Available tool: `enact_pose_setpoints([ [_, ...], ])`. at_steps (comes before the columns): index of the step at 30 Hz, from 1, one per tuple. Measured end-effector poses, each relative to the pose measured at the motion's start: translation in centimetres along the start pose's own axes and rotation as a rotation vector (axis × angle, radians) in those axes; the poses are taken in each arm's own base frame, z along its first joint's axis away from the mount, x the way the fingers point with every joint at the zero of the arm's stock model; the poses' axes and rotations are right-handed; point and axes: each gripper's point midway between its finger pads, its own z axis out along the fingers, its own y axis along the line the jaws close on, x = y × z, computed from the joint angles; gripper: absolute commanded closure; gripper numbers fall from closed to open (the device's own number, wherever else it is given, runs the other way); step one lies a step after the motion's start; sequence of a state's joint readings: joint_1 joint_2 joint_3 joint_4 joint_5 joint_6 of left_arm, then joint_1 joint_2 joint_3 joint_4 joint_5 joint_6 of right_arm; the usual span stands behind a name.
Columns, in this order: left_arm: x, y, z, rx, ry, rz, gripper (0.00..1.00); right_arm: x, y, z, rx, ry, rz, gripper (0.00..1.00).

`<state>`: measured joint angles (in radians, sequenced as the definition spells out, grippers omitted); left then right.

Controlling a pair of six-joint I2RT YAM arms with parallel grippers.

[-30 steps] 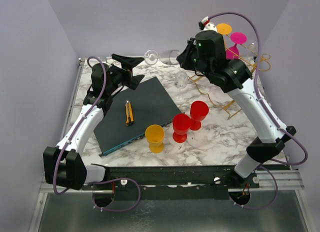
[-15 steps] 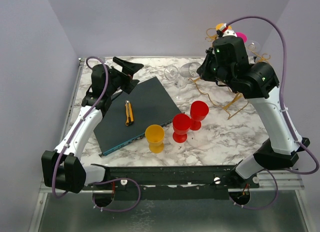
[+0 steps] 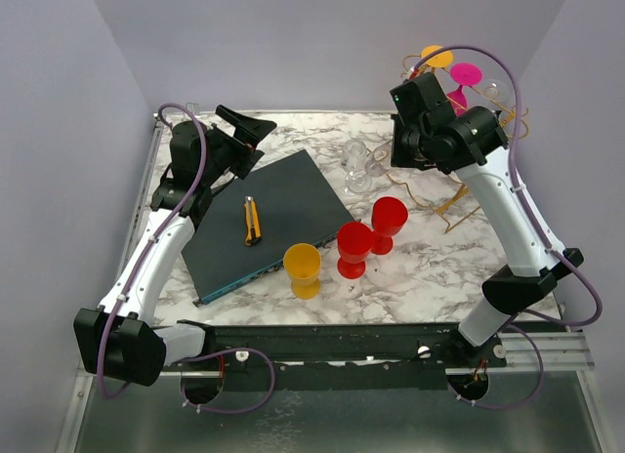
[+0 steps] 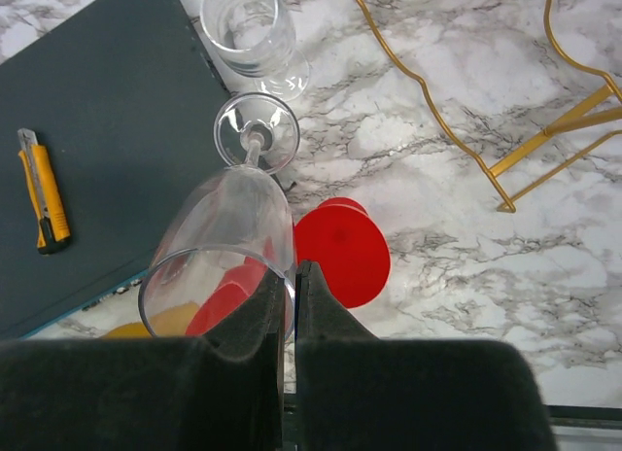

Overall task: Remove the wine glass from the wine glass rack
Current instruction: Place the wine glass at the center of the board.

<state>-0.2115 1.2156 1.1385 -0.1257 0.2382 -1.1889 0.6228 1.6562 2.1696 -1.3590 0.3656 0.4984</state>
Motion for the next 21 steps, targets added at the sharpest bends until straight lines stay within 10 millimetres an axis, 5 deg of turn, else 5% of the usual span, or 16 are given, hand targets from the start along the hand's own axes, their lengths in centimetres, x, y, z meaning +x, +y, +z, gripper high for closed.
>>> enact_pose_setpoints([
  [11,0.0,0.2,-0.2,-0.018,0.007,0.046,0.01,1.5,-2.5,4.0,0.073,0.116,-0.001,1.00],
  [21,-0.1,0.2,-0.3,-0.017,0.004,0.077,0.01,2.7,-2.7,7.7,0.098,0.208,-0.020,1.00],
])
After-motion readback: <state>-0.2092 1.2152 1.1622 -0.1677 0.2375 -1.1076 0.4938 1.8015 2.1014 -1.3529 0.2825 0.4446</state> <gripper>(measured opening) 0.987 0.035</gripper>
